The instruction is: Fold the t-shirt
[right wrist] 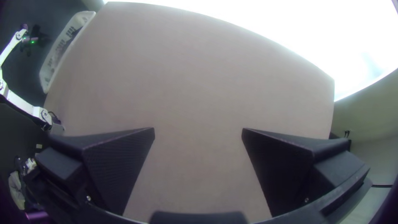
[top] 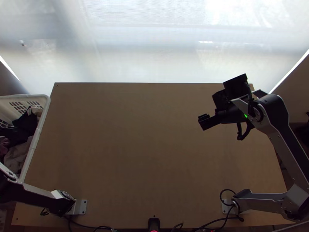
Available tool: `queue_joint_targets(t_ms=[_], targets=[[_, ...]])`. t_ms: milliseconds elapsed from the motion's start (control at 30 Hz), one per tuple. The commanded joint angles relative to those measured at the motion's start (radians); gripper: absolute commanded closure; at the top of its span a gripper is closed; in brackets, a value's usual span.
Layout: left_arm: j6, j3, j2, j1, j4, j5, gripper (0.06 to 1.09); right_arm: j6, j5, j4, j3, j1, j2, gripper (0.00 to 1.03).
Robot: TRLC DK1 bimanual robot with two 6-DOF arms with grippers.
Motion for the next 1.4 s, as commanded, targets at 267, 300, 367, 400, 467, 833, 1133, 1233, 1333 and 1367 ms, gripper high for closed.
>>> queue_joint_targets(t_ms=[267,300,367,400,467,833,1133,1233,1333,1367], targets=[[0.11,0.19,0.39,0.028,-0.044,-0.066,0.1,-0.002,0.0,-0.001,-0.004,0.001,-0.004,0.05],[0.11,0.201,0.412,0.028,-0.044,-0.073,0.11,-0.002,0.0,-0.001,-0.004,0.001,-0.004,0.05],[0.11,0.222,0.447,0.03,-0.044,-0.089,0.11,-0.002,0.0,-0.002,-0.005,0.001,-0.006,0.05],[0.11,0.231,0.461,0.03,-0.044,-0.091,0.11,-0.002,0.0,-0.002,-0.005,0.001,-0.006,0.05],[0.112,0.241,0.481,0.03,-0.043,-0.097,0.11,-0.002,0.0,-0.002,-0.005,0.001,-0.006,0.05],[0.12,0.25,0.553,0.034,0.057,-0.128,0.25,-0.002,0.0,-0.005,-0.005,0.0,-0.009,0.05],[0.078,0.308,0.593,0.03,0.066,-0.126,0.95,-0.002,0.0,-0.008,-0.009,0.0,-0.009,0.05],[0.074,0.308,0.579,0.031,0.016,-0.125,0.99,-0.002,0.0,-0.01,-0.01,0.0,-0.009,0.05],[0.074,0.29,0.525,0.034,-0.043,-0.092,0.99,-0.002,0.0,-0.01,-0.01,0.001,-0.009,0.05],[0.074,0.281,0.499,0.036,-0.056,-0.083,1.02,-0.002,0.0,-0.01,-0.01,0.001,-0.009,0.05]])
